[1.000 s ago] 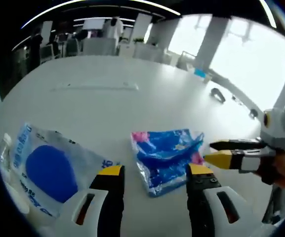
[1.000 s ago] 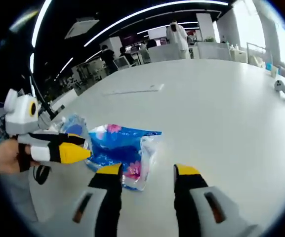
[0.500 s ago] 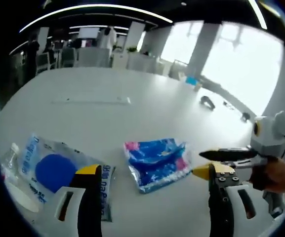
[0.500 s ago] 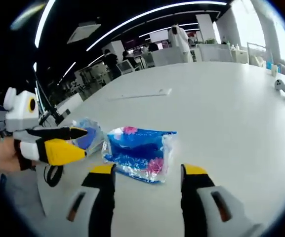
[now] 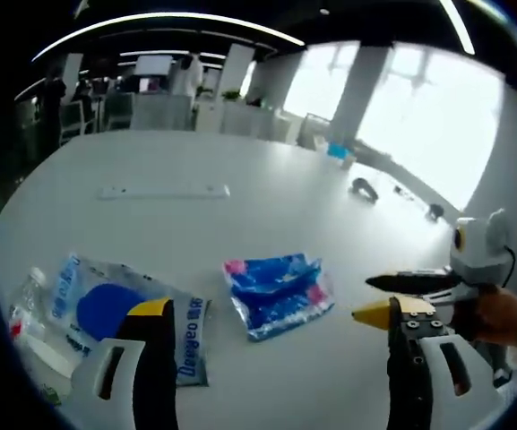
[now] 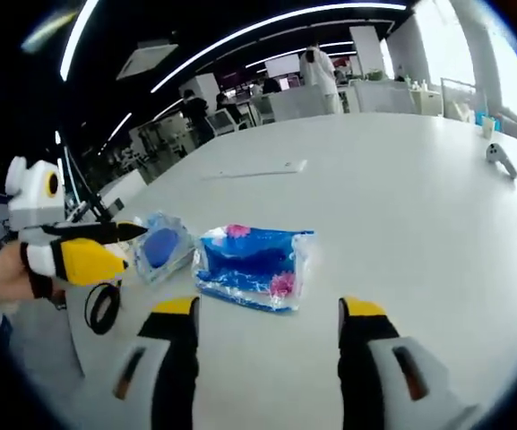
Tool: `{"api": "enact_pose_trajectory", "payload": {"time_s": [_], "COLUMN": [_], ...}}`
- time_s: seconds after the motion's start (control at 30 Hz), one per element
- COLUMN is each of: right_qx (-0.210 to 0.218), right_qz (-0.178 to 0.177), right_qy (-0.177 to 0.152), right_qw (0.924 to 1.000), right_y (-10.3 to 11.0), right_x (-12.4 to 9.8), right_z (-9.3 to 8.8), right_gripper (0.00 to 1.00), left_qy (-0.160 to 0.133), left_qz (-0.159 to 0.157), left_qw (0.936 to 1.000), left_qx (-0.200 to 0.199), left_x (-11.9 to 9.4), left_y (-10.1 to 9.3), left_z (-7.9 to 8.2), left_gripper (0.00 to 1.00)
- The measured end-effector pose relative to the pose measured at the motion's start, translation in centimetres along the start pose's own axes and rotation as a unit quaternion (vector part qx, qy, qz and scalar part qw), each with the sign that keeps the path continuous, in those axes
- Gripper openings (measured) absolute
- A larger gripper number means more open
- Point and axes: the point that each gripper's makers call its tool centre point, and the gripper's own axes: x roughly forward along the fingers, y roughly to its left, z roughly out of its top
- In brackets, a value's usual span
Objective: Arrange the tabletop items into an orderly group along one side of the table until the central work area is clear of visible clutter.
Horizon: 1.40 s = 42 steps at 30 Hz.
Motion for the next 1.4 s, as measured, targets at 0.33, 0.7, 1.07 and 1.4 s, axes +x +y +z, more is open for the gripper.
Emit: {"api": "enact_pose_trajectory", "payload": {"time_s": [0.33,0.7,1.07,1.4], "right_qx": [0.014,0.02,0.026,0.031], "right_qz": [-0.024,-0.039,-0.055,-0.053], "right_qy": [0.014,0.013,0.01,0.007], "right_qw": [0.9995,0.999,0.9981,0.9981], "right_y": [1.4,2.7,3.8,6.0], "right_x": [-1.4,-2.4,-2.8,-2.7], "right_z": [-1.7,-2.1,-2.5,-2.4], "right_gripper": [0.63,0.62,0.62,0.61], "left_qy": [-0.006,-0.002,-0.021,-0.024], "left_qz": [0.002,-0.001,-0.009,-0.007], "left_qw": [1.0,0.9999,0.9997,0.9997], "left_qx": [0.001,0.015,0.007,0.007], "left_x": [-3.4,-5.9,-8.6,-11.1], "left_y": [1.7,3.0,5.0,7.1], "left_z": [-0.3,-0.6,0.3,0.3], "left_gripper": [0.93,0.91,0.89,0.88]}}
